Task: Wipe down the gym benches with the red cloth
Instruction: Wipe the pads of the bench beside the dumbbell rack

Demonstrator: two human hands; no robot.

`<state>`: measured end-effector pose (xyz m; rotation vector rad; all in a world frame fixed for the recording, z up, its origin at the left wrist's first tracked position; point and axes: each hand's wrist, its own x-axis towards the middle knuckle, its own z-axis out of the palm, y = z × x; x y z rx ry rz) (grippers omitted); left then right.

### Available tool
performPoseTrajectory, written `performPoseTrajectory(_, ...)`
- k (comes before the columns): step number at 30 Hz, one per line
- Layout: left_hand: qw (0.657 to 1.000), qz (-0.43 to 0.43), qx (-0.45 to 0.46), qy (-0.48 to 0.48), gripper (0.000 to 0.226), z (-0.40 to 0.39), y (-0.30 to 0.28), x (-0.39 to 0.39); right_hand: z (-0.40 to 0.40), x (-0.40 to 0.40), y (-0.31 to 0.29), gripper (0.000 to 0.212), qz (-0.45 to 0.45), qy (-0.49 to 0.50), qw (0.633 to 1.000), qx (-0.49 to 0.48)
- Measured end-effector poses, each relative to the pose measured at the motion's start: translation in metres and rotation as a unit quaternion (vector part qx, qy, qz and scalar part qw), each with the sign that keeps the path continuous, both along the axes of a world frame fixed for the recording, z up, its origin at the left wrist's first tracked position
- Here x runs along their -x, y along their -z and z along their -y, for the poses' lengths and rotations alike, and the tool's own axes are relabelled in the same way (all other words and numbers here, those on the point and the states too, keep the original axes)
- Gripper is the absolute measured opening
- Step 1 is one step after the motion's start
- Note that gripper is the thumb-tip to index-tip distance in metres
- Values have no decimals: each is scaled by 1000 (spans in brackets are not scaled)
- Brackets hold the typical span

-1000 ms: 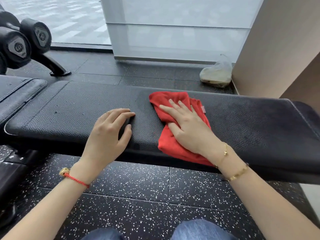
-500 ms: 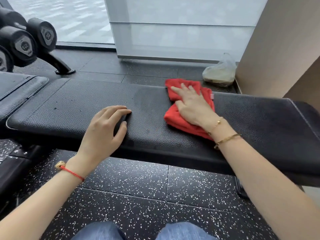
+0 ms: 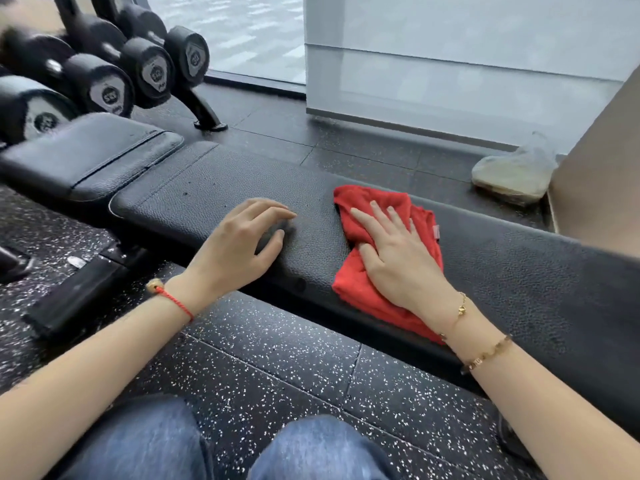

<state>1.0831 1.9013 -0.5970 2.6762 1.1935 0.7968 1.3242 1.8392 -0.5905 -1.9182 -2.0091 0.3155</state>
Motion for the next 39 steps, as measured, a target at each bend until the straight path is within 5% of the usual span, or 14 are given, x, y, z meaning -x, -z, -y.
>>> performPoseTrajectory(7, 998, -21, -31, -46, 29, -19, 1, 40, -72, 68, -6, 56, 18, 34, 999, 6)
performPoseTrajectory(12, 998, -24, -46, -21, 29, -35, 5, 56, -51, 117, 1, 57, 25, -12, 999, -35)
performPoseTrajectory(18, 998, -24, -57, 23, 31, -51, 10, 59, -7, 95, 6, 56, 16, 8, 999, -51)
performPoseTrajectory(25, 996, -5, -70, 51, 31, -54, 13, 64, -76, 80, -4, 53, -1, 101, 995, -5)
performPoseTrajectory(32, 995, 22, -78, 51, 27, -65, 4, 93, -114, 156, 0, 54, -17, 31, 999, -12)
performPoseTrajectory(39, 996, 26, -63, 57, 26, -74, 10, 105, -62, 128, 3, 55, -21, 66, 997, -20)
